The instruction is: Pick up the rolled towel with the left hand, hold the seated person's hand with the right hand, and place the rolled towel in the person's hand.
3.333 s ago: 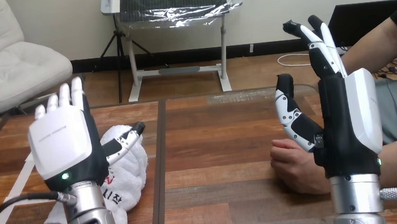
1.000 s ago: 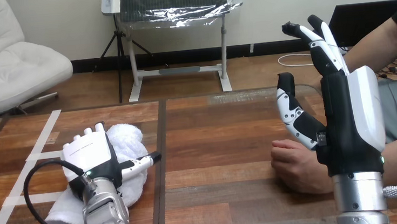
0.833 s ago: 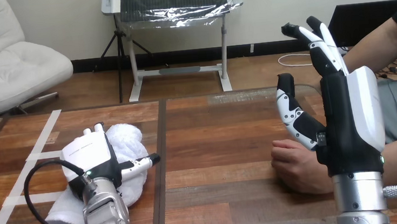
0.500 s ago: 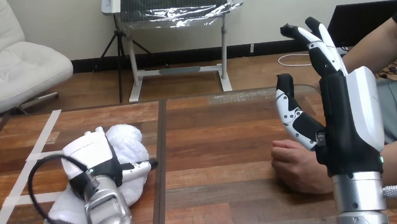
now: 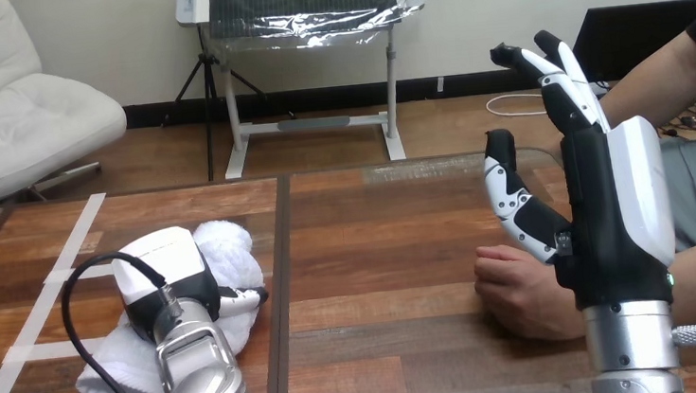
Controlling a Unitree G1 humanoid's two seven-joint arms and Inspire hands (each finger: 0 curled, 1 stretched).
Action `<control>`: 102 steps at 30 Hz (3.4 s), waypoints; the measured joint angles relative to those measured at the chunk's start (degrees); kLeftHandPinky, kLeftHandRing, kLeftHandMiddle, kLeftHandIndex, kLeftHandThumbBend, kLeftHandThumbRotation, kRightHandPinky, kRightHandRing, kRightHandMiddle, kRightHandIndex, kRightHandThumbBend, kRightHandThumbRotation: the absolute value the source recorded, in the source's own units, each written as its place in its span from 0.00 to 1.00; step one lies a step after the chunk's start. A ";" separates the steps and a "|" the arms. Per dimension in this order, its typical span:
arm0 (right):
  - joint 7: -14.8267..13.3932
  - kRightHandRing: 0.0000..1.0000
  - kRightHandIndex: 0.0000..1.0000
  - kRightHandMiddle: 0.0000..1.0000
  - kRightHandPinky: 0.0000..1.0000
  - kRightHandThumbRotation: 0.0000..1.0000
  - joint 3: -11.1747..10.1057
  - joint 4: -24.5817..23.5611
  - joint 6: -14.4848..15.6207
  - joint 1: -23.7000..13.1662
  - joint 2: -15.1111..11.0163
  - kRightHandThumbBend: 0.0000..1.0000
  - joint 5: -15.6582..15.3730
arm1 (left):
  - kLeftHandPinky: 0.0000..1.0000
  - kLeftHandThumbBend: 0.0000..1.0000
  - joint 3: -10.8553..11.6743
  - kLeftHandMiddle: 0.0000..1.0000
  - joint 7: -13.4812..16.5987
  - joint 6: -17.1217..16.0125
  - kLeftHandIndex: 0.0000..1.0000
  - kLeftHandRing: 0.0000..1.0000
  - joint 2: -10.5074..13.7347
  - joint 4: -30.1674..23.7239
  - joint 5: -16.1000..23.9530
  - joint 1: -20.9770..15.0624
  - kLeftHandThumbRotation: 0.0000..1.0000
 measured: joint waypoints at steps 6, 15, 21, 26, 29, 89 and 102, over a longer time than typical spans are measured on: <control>0.28 0.94 0.83 0.95 0.88 0.00 -0.40 -0.16 0.01 0.00 0.04 0.14 0.15 | 0.14 0.72 -0.03 0.28 0.26 -0.03 0.54 0.19 0.03 0.26 -0.73 -1.02 0.09; 0.39 0.94 0.83 0.95 0.88 0.00 -0.51 -0.22 0.00 0.00 0.00 0.13 0.26 | 0.14 0.74 -0.14 0.28 2.46 -2.11 0.50 0.19 0.13 0.44 -1.25 -1.37 0.01; 0.44 0.94 0.83 0.95 0.88 0.00 -0.52 -0.22 0.00 0.00 -0.02 0.13 0.24 | 0.15 0.74 -0.10 0.29 3.99 -3.77 0.49 0.21 0.18 0.46 -2.02 -1.24 0.00; 0.45 0.94 0.83 0.95 0.88 0.00 -0.52 -0.22 0.00 0.00 -0.02 0.14 0.24 | 0.15 0.74 0.06 0.29 5.57 -5.00 0.49 0.20 0.19 0.45 -3.17 -1.01 0.00; 0.45 0.93 0.83 0.95 0.88 0.00 -0.54 -0.22 0.00 0.00 -0.04 0.14 0.25 | 0.14 0.74 0.15 0.29 6.83 -5.92 0.49 0.20 0.23 0.45 -3.65 -0.56 0.00; 0.70 0.93 0.83 0.94 0.88 0.00 -0.58 -0.19 0.02 0.41 0.02 0.15 0.23 | 0.27 0.76 29.38 0.44 -10.69 -56.60 0.50 0.35 -7.41 -1.04 -62.07 12.78 0.05; 0.70 0.93 0.83 0.94 0.88 0.00 -0.66 -0.19 0.03 0.17 0.00 0.15 0.20 | 0.28 0.73 35.18 0.44 -21.03 -51.43 0.51 0.37 -12.98 -6.40 -76.02 14.30 0.03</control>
